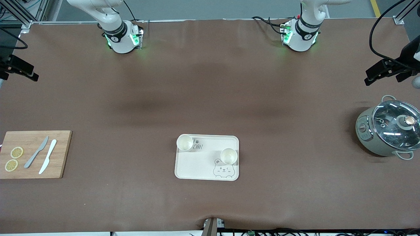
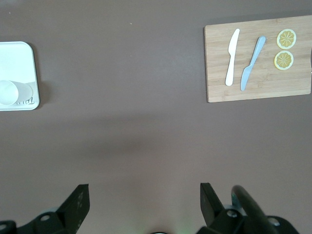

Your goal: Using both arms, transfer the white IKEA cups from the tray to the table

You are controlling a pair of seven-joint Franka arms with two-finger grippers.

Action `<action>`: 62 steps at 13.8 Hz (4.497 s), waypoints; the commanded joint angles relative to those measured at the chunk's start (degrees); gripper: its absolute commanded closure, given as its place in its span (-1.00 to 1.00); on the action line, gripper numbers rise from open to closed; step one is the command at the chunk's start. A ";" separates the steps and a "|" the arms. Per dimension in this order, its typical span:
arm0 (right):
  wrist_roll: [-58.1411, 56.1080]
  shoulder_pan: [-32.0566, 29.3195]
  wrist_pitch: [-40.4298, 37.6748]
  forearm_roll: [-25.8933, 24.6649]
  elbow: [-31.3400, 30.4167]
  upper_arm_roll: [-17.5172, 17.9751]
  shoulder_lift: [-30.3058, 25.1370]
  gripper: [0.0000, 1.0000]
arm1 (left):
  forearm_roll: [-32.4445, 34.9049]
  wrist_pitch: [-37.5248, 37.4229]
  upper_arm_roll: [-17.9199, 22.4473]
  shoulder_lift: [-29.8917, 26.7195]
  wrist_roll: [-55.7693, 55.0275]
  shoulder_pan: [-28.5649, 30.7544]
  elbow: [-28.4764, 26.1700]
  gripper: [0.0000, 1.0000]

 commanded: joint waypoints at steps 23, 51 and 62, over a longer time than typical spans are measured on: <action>-1.18 -2.15 0.71 -1.04 1.40 0.91 8.20 -1.00 | -6.72 19.29 -0.47 17.50 -8.26 -8.66 3.06 -1.00; 16.18 1.26 0.45 8.80 1.84 1.17 13.49 -1.00 | 1.37 49.34 -0.47 39.75 -20.92 -24.83 7.82 -1.00; 35.11 8.91 4.48 14.51 2.28 1.17 19.99 -1.00 | 1.28 57.44 -0.47 48.28 -22.78 -27.03 7.73 -0.78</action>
